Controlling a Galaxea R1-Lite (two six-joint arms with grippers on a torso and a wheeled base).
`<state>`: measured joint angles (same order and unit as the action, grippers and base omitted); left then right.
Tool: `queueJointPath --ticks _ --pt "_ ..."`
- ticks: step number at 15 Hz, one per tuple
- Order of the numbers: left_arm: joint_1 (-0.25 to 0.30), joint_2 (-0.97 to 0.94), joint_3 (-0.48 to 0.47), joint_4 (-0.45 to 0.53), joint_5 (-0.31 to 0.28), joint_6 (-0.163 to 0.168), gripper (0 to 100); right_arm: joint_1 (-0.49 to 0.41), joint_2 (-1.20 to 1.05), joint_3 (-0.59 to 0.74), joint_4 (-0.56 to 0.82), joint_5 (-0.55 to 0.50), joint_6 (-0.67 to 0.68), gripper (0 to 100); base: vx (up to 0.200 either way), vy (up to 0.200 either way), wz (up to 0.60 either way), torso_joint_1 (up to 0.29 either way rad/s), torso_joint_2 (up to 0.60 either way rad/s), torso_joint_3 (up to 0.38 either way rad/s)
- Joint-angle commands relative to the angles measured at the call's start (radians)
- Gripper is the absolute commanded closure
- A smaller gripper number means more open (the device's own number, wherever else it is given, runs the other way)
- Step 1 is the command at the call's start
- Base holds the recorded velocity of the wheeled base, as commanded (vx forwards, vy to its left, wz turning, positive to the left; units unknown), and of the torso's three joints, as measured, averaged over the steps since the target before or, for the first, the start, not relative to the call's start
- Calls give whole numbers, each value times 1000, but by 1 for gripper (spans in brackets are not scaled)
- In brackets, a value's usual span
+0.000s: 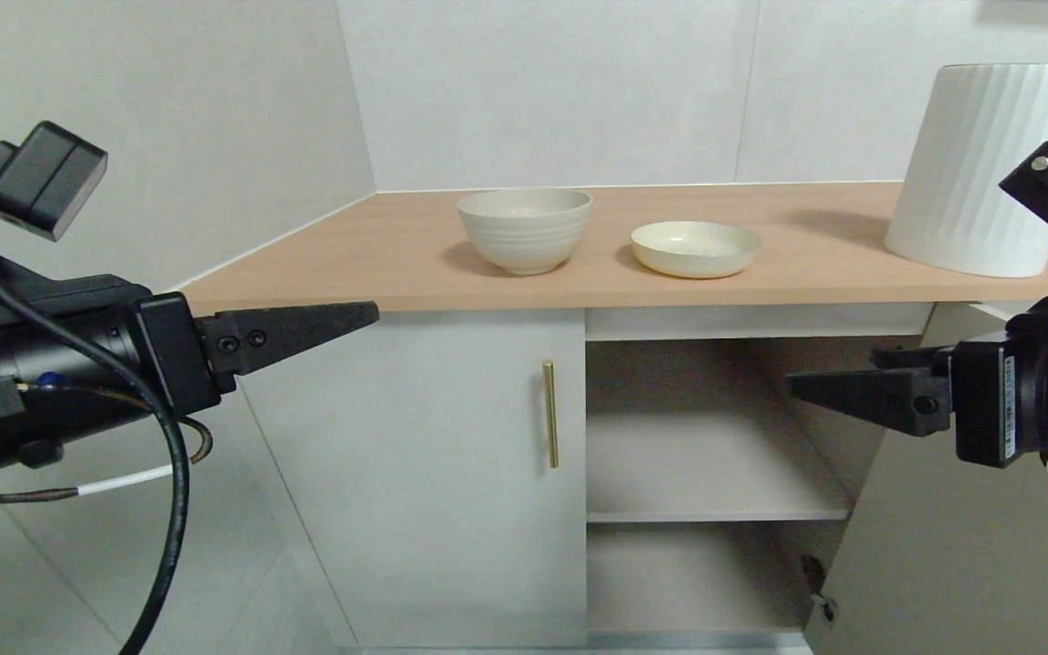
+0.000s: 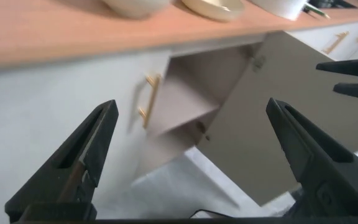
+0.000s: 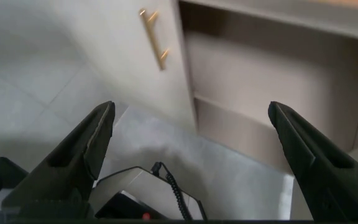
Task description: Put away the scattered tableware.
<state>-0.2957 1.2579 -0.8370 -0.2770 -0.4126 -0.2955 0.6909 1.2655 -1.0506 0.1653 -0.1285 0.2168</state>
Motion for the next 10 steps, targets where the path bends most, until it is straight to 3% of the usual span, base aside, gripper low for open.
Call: queueJointPath --ticks 1,2,5,10 --pt "0 5 1 -1 1 -1 0 1 8 3 0 1 -1 0 200 0 0 7 7 -2" --pt "0 2 1 -1 1 -1 0 1 9 3 0 1 -1 0 200 0 0 7 2 -2" --pt "-40 -63 6 -1 0 -1 0 3 3 9 0 1 -1 0 0 0 0 0 0 0" --pt "-42 -55 6 -1 0 -2 0 3 9 9 0 3 -2 0 0 0 0 0 0 0"
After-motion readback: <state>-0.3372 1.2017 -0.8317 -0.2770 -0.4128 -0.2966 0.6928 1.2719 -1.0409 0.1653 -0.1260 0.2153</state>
